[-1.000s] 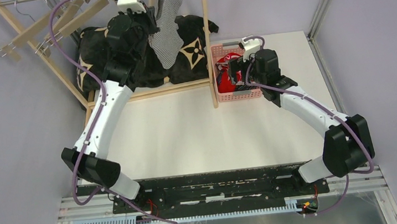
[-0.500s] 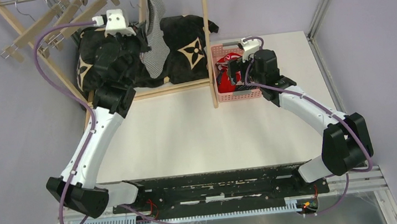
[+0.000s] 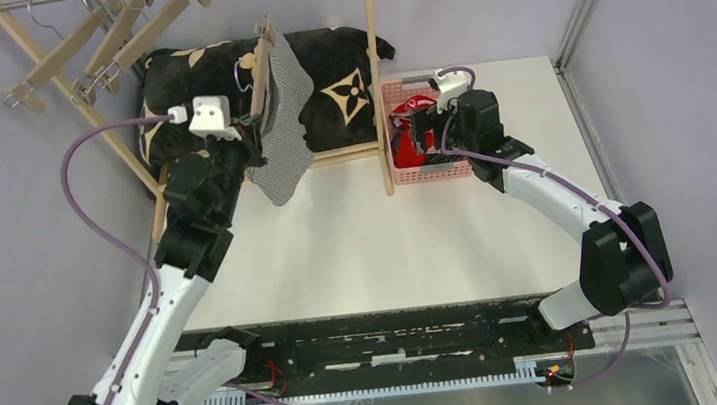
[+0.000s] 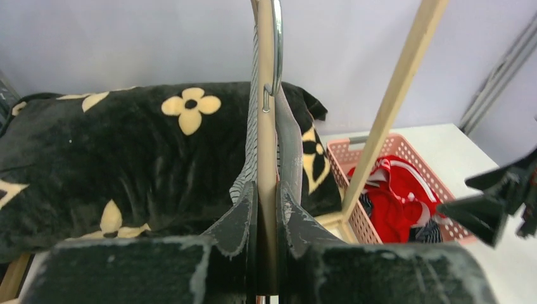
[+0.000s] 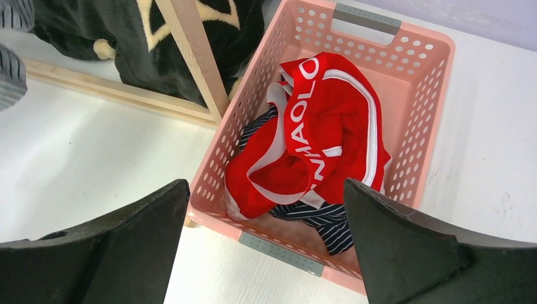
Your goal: Remove the underwear clipped to the hanger
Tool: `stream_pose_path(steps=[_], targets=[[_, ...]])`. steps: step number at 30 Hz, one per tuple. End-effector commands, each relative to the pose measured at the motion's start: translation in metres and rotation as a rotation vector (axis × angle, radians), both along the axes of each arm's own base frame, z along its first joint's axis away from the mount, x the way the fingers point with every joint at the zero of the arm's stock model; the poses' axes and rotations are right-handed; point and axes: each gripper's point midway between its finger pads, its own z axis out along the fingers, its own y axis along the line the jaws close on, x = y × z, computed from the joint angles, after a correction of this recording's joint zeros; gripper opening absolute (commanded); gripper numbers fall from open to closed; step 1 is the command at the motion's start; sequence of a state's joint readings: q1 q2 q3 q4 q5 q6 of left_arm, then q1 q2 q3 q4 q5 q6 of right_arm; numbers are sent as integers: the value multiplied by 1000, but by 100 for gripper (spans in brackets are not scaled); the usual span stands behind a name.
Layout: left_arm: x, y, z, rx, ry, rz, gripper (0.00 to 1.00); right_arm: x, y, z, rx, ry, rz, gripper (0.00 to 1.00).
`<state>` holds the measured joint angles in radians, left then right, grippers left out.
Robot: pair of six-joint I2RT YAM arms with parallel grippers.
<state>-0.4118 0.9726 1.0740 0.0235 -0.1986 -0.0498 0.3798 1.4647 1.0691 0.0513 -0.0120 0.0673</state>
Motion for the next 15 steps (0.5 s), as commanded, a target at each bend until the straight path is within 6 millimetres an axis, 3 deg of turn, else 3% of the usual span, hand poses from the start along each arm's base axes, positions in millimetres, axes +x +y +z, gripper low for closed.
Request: stream_pose_path(steps=[1, 5, 11, 15], targets=[[-36, 1, -2, -26, -12, -74, 3, 5, 12, 27, 57, -54, 28, 100], [-63, -5, -36, 6, 52, -164, 3, -1, 17, 33, 83, -48, 62, 100], [-103, -20, -62, -18, 54, -331, 3, -28, 34, 58, 134, -48, 205, 100], [-111, -30, -82, -13, 98, -398, 3, -52, 45, 78, 169, -71, 312, 99]])
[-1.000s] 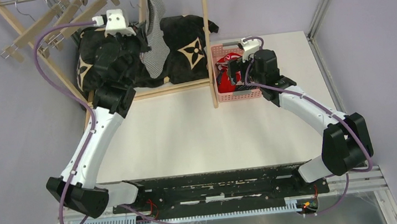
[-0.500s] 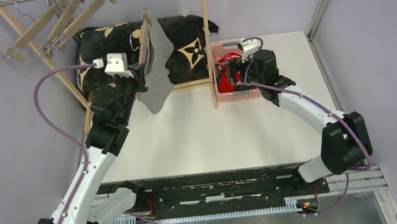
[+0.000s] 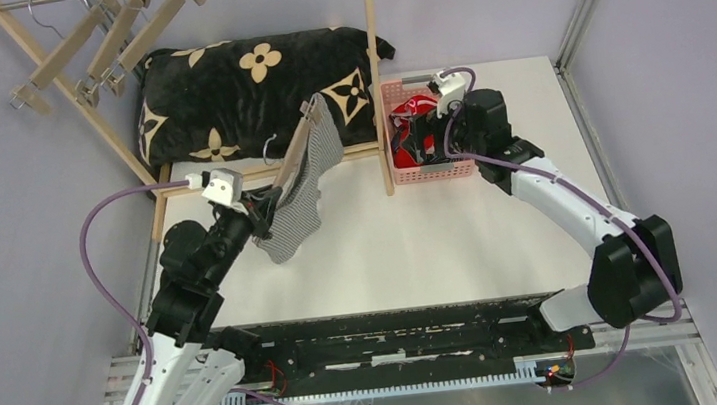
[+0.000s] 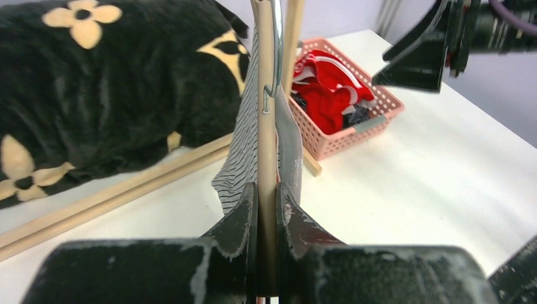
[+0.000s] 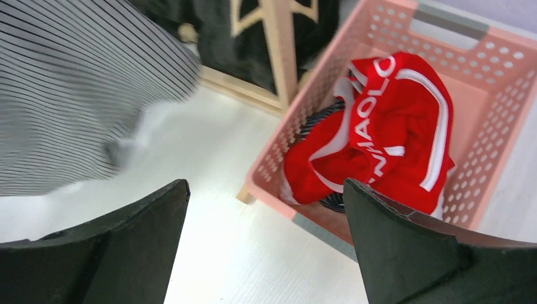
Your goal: Remove the underwear clipped to the hanger
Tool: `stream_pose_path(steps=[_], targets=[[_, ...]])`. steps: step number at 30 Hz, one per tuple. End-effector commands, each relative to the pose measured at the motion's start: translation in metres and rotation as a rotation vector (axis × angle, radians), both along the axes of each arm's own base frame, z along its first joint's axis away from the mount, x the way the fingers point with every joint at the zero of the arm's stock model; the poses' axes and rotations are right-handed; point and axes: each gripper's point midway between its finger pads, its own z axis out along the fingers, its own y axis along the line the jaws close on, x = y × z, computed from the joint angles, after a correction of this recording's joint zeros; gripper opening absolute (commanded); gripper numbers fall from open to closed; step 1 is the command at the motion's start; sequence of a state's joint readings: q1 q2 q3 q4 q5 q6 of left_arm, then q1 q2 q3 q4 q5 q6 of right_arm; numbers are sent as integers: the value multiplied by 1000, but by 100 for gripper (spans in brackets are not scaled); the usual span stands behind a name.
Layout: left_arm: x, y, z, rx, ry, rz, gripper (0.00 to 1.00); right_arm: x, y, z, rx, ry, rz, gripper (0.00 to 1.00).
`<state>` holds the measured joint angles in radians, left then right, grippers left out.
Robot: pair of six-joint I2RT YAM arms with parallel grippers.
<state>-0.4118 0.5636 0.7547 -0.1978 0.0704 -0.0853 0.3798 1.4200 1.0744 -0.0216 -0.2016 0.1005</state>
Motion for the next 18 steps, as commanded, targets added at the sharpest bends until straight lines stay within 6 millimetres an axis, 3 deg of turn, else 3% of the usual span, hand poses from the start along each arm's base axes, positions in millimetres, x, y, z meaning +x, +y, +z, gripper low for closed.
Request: stream_pose_path(steps=[1, 4, 10, 18], targets=[[-15, -22, 1, -55, -5, -137, 3, -30, 21, 75, 119, -136, 162, 99], [-16, -31, -9, -48, 21, -187, 3, -49, 30, 89, 157, -157, 254, 100], [-17, -39, -7, -48, 19, -235, 3, -89, 58, 110, 247, -166, 527, 100], [-30, -52, 3, -82, -5, -335, 3, -99, 75, 106, 298, -130, 668, 100]])
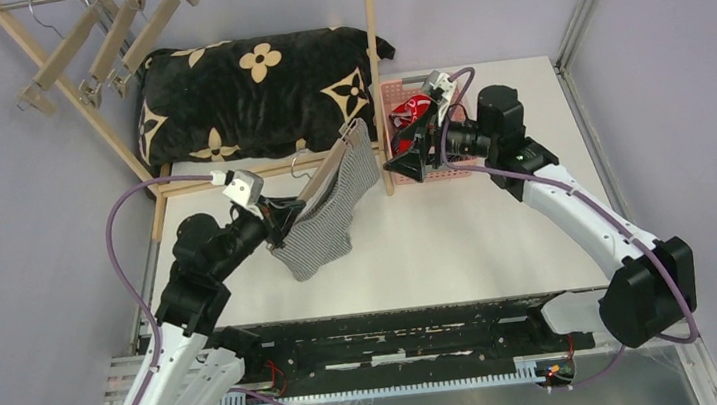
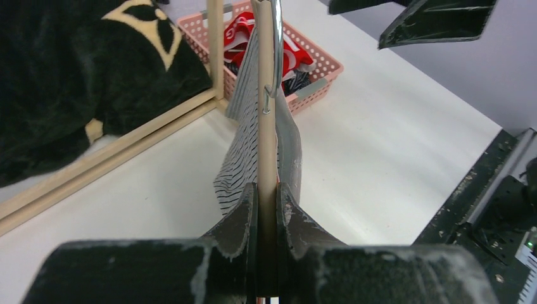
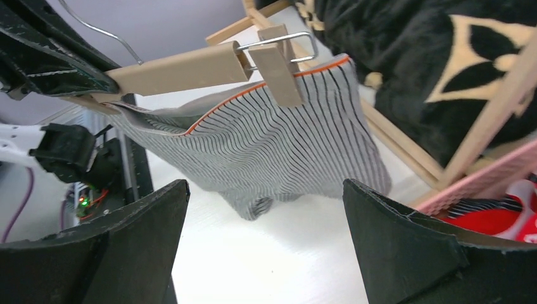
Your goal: Remove the underwear clipped to the hanger
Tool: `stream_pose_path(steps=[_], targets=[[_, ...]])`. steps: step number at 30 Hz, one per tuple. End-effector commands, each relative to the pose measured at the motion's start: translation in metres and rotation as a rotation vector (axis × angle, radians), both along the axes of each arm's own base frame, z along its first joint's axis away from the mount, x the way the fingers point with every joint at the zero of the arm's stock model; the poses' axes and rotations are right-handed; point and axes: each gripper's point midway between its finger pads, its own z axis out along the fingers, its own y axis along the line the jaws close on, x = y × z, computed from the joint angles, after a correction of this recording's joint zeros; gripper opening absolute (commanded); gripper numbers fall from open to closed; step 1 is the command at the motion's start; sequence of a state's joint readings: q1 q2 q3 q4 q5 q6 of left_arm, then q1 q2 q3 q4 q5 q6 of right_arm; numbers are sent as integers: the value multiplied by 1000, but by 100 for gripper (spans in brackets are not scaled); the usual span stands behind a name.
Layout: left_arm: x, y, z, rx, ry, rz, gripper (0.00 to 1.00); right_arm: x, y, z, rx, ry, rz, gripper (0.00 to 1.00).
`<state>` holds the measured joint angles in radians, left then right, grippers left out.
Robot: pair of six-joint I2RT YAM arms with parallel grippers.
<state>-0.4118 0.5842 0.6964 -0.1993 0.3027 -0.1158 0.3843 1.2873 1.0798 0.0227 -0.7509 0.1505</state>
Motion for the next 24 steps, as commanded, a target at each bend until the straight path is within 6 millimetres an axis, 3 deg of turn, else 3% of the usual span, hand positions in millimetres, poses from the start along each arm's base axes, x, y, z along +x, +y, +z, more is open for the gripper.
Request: stream_pose_path(steps=[1, 7, 14, 24], targets=[[-14, -18, 37, -98, -92, -122, 3, -15, 19, 33, 79, -65, 167, 100], [-25, -34, 42, -131, -78, -238, 3, -21, 25, 55, 94, -127, 248, 100], [-31, -34, 41, -140, -64, -250, 3, -17, 24, 80, 51, -201, 251, 100], [-43, -40, 53, -184, -106, -321, 3, -20, 34, 74, 108, -149, 337, 100]])
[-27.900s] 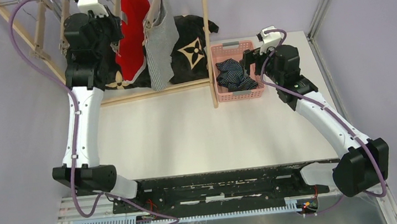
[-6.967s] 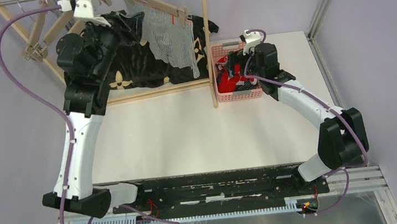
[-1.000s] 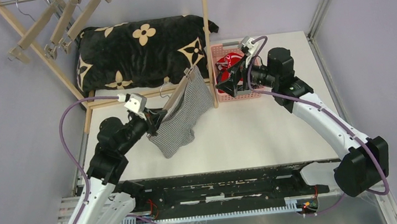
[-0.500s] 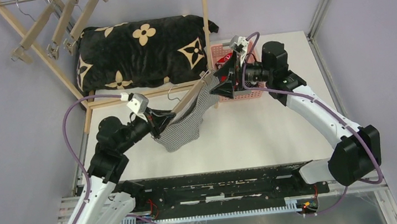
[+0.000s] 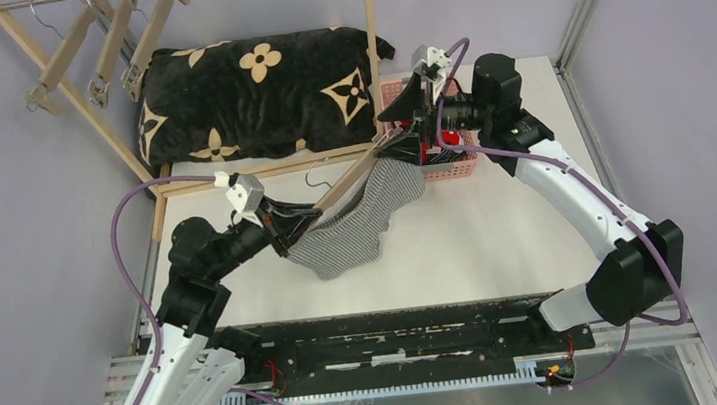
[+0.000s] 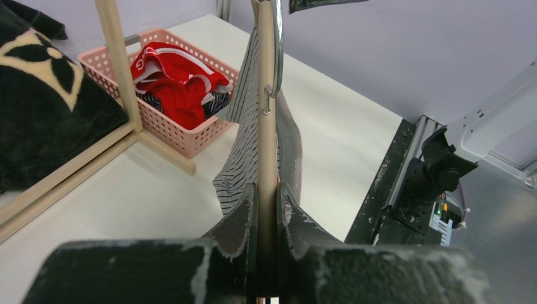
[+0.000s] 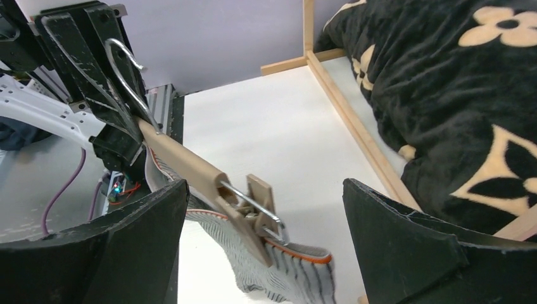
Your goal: Remove the underwear clipped to the hanger
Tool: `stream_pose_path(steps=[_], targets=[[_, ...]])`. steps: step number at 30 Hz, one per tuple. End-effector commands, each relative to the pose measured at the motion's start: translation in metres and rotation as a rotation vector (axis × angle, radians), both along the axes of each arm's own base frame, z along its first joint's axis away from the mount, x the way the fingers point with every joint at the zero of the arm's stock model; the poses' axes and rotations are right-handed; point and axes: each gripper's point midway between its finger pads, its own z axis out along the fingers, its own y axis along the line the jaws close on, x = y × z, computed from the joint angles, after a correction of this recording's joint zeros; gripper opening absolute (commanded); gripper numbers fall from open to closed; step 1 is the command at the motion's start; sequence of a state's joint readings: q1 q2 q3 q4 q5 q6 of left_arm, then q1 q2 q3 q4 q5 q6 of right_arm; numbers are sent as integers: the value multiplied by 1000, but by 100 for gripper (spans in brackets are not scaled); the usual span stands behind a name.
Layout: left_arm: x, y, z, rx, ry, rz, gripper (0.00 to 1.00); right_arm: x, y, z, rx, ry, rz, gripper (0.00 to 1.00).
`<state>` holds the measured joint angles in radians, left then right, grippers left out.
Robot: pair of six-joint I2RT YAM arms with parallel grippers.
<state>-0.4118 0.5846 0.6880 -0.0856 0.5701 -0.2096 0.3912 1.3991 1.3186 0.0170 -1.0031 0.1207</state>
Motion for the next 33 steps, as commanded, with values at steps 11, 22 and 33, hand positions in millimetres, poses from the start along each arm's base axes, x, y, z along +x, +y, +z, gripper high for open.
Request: stream_pose_path(steps=[11, 22, 33], targets=[[-3, -5, 29, -98, -72, -25, 3, -17, 11, 16, 73, 7, 160, 59], [-3, -6, 41, -117, -106, -34, 3, -18, 12, 7, 60, 30, 189, 74], [-3, -4, 44, -131, -115, -21, 3, -21, 9, 12, 61, 4, 172, 1]])
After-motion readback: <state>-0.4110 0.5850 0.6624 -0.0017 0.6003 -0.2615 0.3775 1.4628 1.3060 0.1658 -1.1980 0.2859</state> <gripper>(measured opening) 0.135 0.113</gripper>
